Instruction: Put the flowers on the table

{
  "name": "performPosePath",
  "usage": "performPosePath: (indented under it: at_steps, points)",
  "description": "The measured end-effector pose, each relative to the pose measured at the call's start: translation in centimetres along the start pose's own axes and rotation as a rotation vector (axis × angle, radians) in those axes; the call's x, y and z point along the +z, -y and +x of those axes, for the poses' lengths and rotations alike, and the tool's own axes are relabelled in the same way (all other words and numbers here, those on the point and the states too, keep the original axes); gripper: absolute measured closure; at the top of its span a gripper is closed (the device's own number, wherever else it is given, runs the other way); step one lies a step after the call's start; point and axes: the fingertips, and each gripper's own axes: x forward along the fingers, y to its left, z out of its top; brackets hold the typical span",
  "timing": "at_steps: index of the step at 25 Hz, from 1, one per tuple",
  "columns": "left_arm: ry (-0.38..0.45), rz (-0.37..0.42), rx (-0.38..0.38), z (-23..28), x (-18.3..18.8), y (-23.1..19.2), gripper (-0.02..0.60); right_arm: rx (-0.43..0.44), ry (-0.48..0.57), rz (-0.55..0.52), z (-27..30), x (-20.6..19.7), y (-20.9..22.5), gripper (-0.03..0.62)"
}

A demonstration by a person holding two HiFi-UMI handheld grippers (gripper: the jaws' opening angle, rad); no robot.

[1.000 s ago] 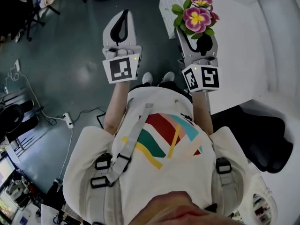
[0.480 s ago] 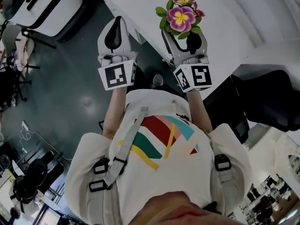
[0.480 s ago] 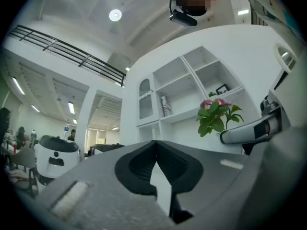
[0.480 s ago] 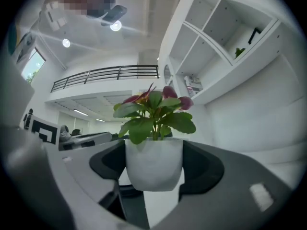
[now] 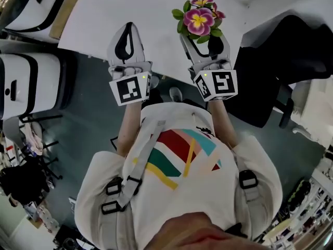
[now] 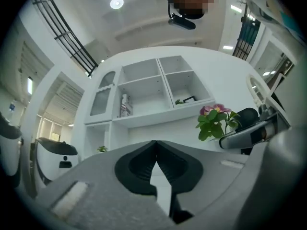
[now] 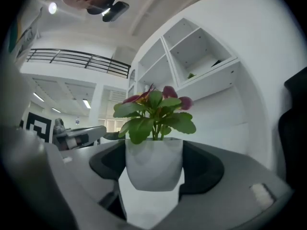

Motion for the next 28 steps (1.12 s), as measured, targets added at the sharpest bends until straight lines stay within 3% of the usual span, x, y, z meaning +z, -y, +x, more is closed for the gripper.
performPosePath:
  at_steps: [5, 13, 19, 28]
  points:
    - [0.004, -0.06, -0.199, 5.0, -1.5, 2.9, 0.58, -0.271, 0.011, -0.014, -1.8, 0.3, 4.9, 0.271]
    - [0.027, -0.122, -0.428, 9.4, -2.3, 4.6, 0.58, -0.549, 0.019, -0.041, -3.7, 0.6, 6.2, 0.271]
    - [0.038, -0.169, -0.554, 10.2, -2.3, 7.6, 0.58, -0.673, 0.015, -0.053, -5.8, 0.2, 6.8, 0.271]
    - [0.022, -0.194, -0.57, 11.4, -3.2, 7.7, 0.58, -0.689, -0.006, -0.05, -5.1, -0.7, 7.0, 0.272]
